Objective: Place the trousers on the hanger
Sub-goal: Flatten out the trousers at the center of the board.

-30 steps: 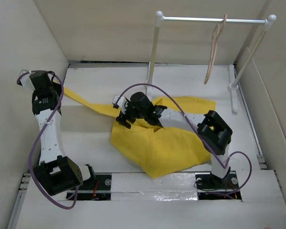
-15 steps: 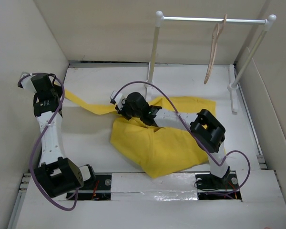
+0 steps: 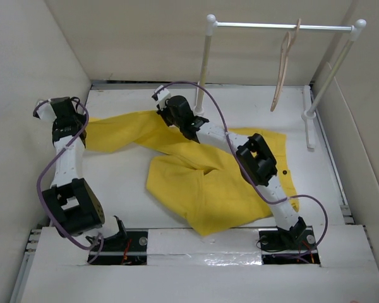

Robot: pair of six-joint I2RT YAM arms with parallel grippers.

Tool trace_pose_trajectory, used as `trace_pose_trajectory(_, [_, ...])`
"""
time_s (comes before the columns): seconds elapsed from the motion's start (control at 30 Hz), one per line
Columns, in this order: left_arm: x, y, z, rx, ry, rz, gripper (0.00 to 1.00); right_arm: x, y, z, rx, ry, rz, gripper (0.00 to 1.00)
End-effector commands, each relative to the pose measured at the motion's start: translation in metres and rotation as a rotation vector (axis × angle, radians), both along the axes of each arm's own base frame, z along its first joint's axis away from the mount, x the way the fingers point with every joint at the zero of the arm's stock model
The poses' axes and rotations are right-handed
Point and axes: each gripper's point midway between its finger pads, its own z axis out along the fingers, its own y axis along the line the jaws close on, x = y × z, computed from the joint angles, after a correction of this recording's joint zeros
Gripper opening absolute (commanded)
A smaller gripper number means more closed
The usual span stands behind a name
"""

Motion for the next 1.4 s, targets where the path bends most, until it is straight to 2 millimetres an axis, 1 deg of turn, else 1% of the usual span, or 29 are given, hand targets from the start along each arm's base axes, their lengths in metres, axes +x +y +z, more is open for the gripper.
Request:
trace_pose_trajectory(0.0, [0.02,0.018,0.01,0.03,-0.059,0.053,0.0,0.021,0.003,0.021,0.05,-0.036,-0.055,0.0])
trace_pose_trajectory(0.03, [0.024,0.021,0.009,0.036,-0.06,0.063,0.0,0.024,0.006,0.023,0.06,-0.04,-0.057,0.0])
trace_pose_trajectory(0.07, [0.028,0.024,0.01,0.039,-0.063,0.067,0.0,0.026,0.006,0.003,0.015,0.004,-0.067,0.0])
trace_pose_trajectory(0.13, [0.036,0.031,-0.002,0.045,-0.031,0.082,0.0,0.033,0.008,0.014,0.035,-0.015,-0.092,0.0])
trace_pose_trajectory(0.27, [0.057,0.049,0.003,0.097,-0.03,0.114,0.0,0.044,0.001,0.011,0.045,0.016,-0.162,0.0])
trace_pose_trajectory(0.33, [0.064,0.057,-0.006,0.109,-0.009,0.133,0.0,0.046,-0.001,0.004,0.054,0.039,-0.197,0.0])
trace_pose_trajectory(0.47, [0.083,0.054,0.026,0.102,-0.1,0.099,0.0,0.049,-0.009,0.003,0.058,0.031,-0.213,0.0])
trace_pose_trajectory(0.53, [0.082,0.036,0.054,0.11,-0.163,0.061,0.0,0.046,-0.011,0.015,0.07,0.006,-0.199,0.0])
trace_pose_trajectory(0.57, [0.077,0.029,0.054,0.119,-0.163,0.05,0.0,0.043,-0.009,0.019,0.086,-0.002,-0.176,0.0])
trace_pose_trajectory(0.6, [0.065,0.027,0.079,0.143,-0.214,0.055,0.0,0.038,-0.01,0.009,0.078,0.01,-0.16,0.0])
trace_pose_trajectory(0.63, [0.059,0.02,0.083,0.14,-0.229,0.049,0.0,0.031,-0.006,0.01,0.079,0.009,-0.142,0.0])
trace_pose_trajectory(0.67, [0.049,0.016,0.073,0.126,-0.219,0.046,0.0,0.028,-0.009,0.034,0.117,-0.024,-0.141,0.0])
trace_pose_trajectory(0.7, [0.036,0.011,0.093,0.126,-0.271,0.052,0.0,0.024,-0.012,0.039,0.125,-0.03,-0.138,0.0])
trace_pose_trajectory(0.73, [0.026,0.008,0.093,0.117,-0.262,0.061,0.0,0.011,-0.015,0.018,0.098,0.001,-0.123,0.0])
trace_pose_trajectory(0.77, [0.018,0.005,0.089,0.109,-0.253,0.06,0.0,0.004,-0.017,0.048,0.155,-0.03,-0.107,0.0])
trace_pose_trajectory(0.8, [0.003,0.0,0.107,0.116,-0.292,0.056,0.0,-0.002,-0.02,0.052,0.169,-0.03,-0.1,0.0])
trace_pose_trajectory(0.83, [-0.008,-0.005,0.105,0.106,-0.278,0.053,0.0,-0.012,-0.027,0.036,0.149,-0.001,-0.094,0.0])
trace_pose_trajectory(0.87, [-0.017,-0.009,0.1,0.101,-0.275,0.048,0.0,-0.018,-0.027,0.044,0.175,-0.001,-0.075,0.0])
trace_pose_trajectory(0.9, [-0.035,-0.015,0.122,0.116,-0.332,0.045,0.0,-0.026,-0.033,0.068,0.205,-0.02,-0.065,0.0])
trace_pose_trajectory(0.93, [-0.046,-0.022,0.123,0.102,-0.331,0.032,0.0,-0.032,-0.036,0.074,0.217,-0.021,-0.058,0.0])
trace_pose_trajectory(0.97, [-0.055,-0.026,0.123,0.097,-0.333,0.023,0.0,-0.04,-0.042,0.066,0.21,-0.01,-0.051,0.0])
trace_pose_trajectory(1.0, [-0.072,-0.032,0.141,0.112,-0.377,0.019,0.0,-0.048,-0.048,0.09,0.241,-0.033,-0.043,0.0])
trace_pose_trajectory(1.07, [-0.09,-0.038,0.141,0.114,-0.368,0.017,0.0,-0.06,-0.055,0.091,0.243,-0.022,-0.028,0.0])
trace_pose_trajectory(1.13, [-0.109,-0.045,0.148,0.12,-0.384,0.012,0.0,-0.069,-0.061,0.109,0.263,-0.035,-0.014,0.0])
trace_pose_trajectory(1.23, [-0.116,-0.057,0.143,0.087,-0.381,-0.036,0.0,-0.072,-0.061,0.109,0.257,-0.03,-0.002,0.0])
trace_pose_trajectory(1.27, [-0.115,-0.059,0.141,0.077,-0.376,-0.043,0.0,-0.065,-0.064,0.103,0.243,-0.019,-0.008,0.0])
trace_pose_trajectory(1.3, [-0.115,-0.06,0.138,0.07,-0.367,-0.046,0.0,-0.055,-0.063,0.114,0.251,-0.031,-0.017,0.0])
trace_pose_trajectory(1.33, [-0.113,-0.06,0.136,0.067,-0.366,-0.052,0.0,-0.05,-0.06,0.109,0.233,-0.018,-0.018,0.0])
trace_pose_trajectory(1.37, [-0.111,-0.059,0.131,0.064,-0.357,-0.047,0.0,-0.039,-0.059,0.08,0.185,0.028,-0.035,0.0])
